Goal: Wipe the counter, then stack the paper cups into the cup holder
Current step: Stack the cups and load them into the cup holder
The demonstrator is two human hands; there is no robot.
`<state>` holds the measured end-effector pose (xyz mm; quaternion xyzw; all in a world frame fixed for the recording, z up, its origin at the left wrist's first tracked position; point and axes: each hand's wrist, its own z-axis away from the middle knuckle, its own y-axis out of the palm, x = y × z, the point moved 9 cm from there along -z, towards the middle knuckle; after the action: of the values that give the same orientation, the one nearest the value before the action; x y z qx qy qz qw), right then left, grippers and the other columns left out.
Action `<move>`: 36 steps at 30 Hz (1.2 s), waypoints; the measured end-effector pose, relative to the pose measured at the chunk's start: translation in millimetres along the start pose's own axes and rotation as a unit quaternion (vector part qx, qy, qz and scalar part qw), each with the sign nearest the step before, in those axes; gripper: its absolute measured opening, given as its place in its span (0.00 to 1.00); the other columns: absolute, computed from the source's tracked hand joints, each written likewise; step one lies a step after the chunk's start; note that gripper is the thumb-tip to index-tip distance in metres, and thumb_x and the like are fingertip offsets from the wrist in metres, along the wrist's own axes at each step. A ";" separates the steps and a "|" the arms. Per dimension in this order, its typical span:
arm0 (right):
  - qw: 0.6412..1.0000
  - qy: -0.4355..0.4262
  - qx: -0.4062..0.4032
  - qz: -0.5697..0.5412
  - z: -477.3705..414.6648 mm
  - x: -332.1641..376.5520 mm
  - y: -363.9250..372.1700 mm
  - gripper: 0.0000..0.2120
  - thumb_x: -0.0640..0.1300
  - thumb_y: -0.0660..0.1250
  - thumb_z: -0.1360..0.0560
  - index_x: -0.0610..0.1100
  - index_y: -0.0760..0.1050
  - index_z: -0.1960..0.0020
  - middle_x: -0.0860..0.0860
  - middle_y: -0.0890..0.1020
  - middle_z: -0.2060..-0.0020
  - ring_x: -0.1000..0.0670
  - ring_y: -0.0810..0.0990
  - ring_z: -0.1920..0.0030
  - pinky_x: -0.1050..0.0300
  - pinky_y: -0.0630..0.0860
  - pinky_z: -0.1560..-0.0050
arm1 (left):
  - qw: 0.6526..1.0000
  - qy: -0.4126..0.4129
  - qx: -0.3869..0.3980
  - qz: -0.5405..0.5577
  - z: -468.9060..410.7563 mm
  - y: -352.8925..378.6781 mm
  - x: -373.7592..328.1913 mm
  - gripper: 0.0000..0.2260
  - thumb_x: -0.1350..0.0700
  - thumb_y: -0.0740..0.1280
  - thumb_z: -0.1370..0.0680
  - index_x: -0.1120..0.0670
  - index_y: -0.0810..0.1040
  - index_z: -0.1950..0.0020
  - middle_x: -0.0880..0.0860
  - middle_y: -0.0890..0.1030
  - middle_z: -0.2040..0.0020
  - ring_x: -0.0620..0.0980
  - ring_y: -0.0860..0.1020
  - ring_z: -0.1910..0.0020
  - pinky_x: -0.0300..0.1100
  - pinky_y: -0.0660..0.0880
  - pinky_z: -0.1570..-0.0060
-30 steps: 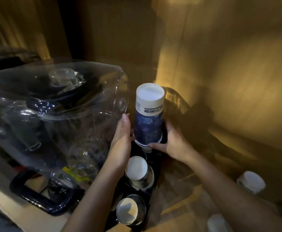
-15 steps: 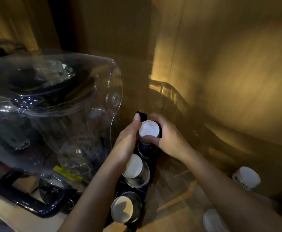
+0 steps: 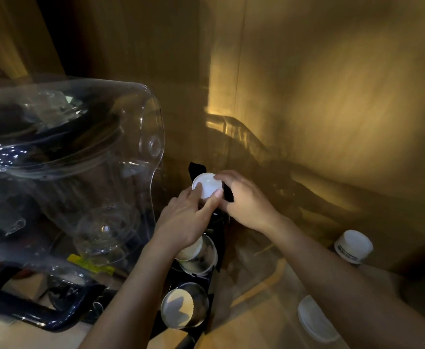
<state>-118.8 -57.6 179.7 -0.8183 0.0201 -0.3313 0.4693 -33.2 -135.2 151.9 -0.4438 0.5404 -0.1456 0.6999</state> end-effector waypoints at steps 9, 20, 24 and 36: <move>0.995 0.079 -0.053 -0.012 54.0 -51.8 -55.7 0.22 0.54 0.67 0.28 0.49 0.69 0.36 0.53 0.75 0.44 0.55 0.74 0.46 0.67 0.67 0.56 | 0.968 0.041 -0.196 -0.150 36.7 -29.0 -52.5 0.22 0.42 0.61 0.24 0.56 0.73 0.37 0.58 0.77 0.39 0.59 0.72 0.38 0.54 0.65 0.40; 0.944 0.283 -0.144 -0.092 187.6 -144.4 -98.4 0.21 0.52 0.69 0.29 0.44 0.72 0.39 0.49 0.78 0.49 0.51 0.77 0.48 0.56 0.73 0.48 | 0.968 0.071 0.060 0.232 42.4 150.0 -104.2 0.21 0.46 0.65 0.24 0.54 0.73 0.34 0.53 0.78 0.37 0.49 0.76 0.40 0.41 0.71 0.44; 0.904 0.346 -0.147 -0.204 235.0 -172.4 -75.9 0.24 0.55 0.69 0.30 0.48 0.69 0.37 0.49 0.75 0.40 0.52 0.75 0.41 0.59 0.73 0.45 | 0.934 0.012 0.161 0.319 51.8 223.5 -90.5 0.24 0.40 0.58 0.23 0.50 0.67 0.30 0.48 0.71 0.32 0.49 0.69 0.31 0.40 0.64 0.41; 0.859 0.431 -0.098 -0.257 313.7 -203.2 -0.9 0.38 0.50 0.80 0.43 0.55 0.63 0.40 0.56 0.74 0.44 0.52 0.74 0.42 0.50 0.74 0.40 | 0.848 -0.159 0.319 0.392 101.7 326.2 -68.1 0.22 0.40 0.50 0.21 0.48 0.64 0.30 0.47 0.69 0.36 0.45 0.68 0.43 0.44 0.61 0.40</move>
<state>-101.5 249.5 -32.6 -0.6115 0.0415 -0.7562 0.2292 -58.5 142.4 -57.2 0.0359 0.4749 0.0489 0.8780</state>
